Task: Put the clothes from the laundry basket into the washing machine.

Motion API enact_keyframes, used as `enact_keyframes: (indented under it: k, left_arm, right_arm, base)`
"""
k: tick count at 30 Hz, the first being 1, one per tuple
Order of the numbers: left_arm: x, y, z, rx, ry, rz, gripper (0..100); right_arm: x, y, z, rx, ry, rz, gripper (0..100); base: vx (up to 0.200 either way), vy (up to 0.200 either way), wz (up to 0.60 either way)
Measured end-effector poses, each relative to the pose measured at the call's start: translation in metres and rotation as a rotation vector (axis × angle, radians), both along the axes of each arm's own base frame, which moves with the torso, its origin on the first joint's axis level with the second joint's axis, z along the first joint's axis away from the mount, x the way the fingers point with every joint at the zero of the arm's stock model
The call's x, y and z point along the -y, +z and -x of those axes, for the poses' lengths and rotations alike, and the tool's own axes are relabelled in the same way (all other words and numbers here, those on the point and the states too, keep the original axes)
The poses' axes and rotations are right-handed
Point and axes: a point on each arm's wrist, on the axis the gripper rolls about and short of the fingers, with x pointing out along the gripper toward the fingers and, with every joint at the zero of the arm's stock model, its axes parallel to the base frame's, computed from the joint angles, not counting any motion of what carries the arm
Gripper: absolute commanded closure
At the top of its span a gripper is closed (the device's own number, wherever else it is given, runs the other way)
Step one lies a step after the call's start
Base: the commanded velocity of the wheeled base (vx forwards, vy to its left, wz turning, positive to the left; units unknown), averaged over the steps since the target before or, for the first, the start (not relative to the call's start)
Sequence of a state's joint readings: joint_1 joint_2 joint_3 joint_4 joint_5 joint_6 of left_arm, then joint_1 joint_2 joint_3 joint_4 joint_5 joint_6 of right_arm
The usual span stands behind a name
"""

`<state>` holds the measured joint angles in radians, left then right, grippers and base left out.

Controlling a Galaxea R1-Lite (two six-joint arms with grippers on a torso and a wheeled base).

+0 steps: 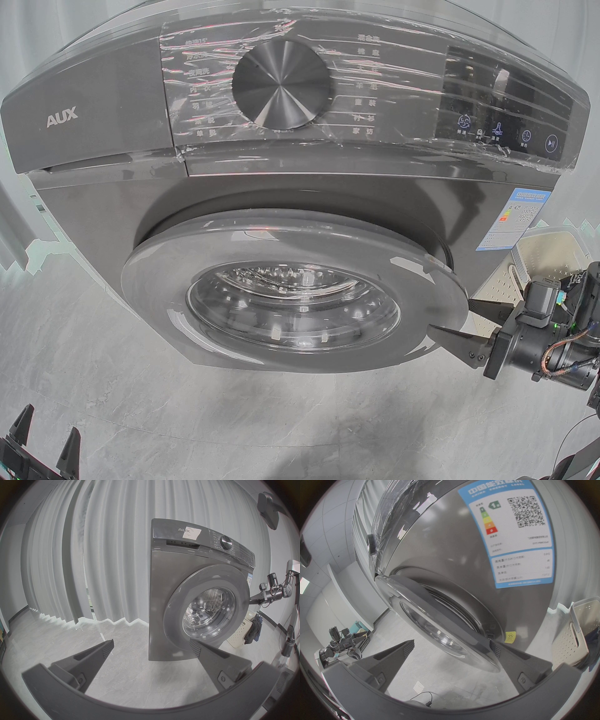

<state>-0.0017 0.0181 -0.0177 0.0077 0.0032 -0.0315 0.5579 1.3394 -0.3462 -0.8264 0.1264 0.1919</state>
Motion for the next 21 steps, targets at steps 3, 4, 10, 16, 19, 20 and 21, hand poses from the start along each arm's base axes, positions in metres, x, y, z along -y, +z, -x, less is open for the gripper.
enact_keyframes:
  k: [3, 4, 10, 16, 19, 20, 21]
  left_arm:
    - [0.0, 0.0, 0.0, 0.0, 0.0, 0.0, 0]
    - [0.0, 0.0, 0.0, 0.0, 0.0, 0.0, 0]
    - [0.0, 0.0, 0.0, 0.0, 0.001, 0.0, 0]
    - [0.0, 0.0, 0.0, 0.0, 0.001, -0.003, 0]
    - [0.0, 0.0, 0.0, 0.0, 0.001, -0.003, 0]
    - [0.0, 0.0, 0.0, 0.0, 0.001, -0.003, 0]
    - [0.0, 0.0, 0.0, 0.0, 0.001, -0.003, 0]
  right_arm:
    - [-0.003, -0.007, 0.001, -0.019, 0.013, 0.013, 0]
    - [-0.003, -0.008, 0.001, -0.025, 0.016, 0.017, 0]
    - [0.004, -0.017, 0.014, -0.042, 0.035, 0.033, 0]
    - [0.012, -0.018, 0.025, -0.025, 0.035, 0.033, 0]
    - [0.012, -0.01, 0.021, 0.002, 0.024, 0.019, 0]
    - [0.011, -0.008, 0.019, 0.008, 0.019, 0.017, 0]
    - [0.01, -0.006, 0.015, 0.013, 0.015, 0.015, 0]
  base:
    - [0.0, 0.0, 0.0]
    - [0.0, 0.0, 0.0]
    - [0.0, 0.0, 0.0]
    - [-0.067, 0.0, 0.0]
    - [-0.2, 0.0, 0.0]
    - [-0.2, 0.0, 0.0]
    - [0.0, 0.0, 0.0]
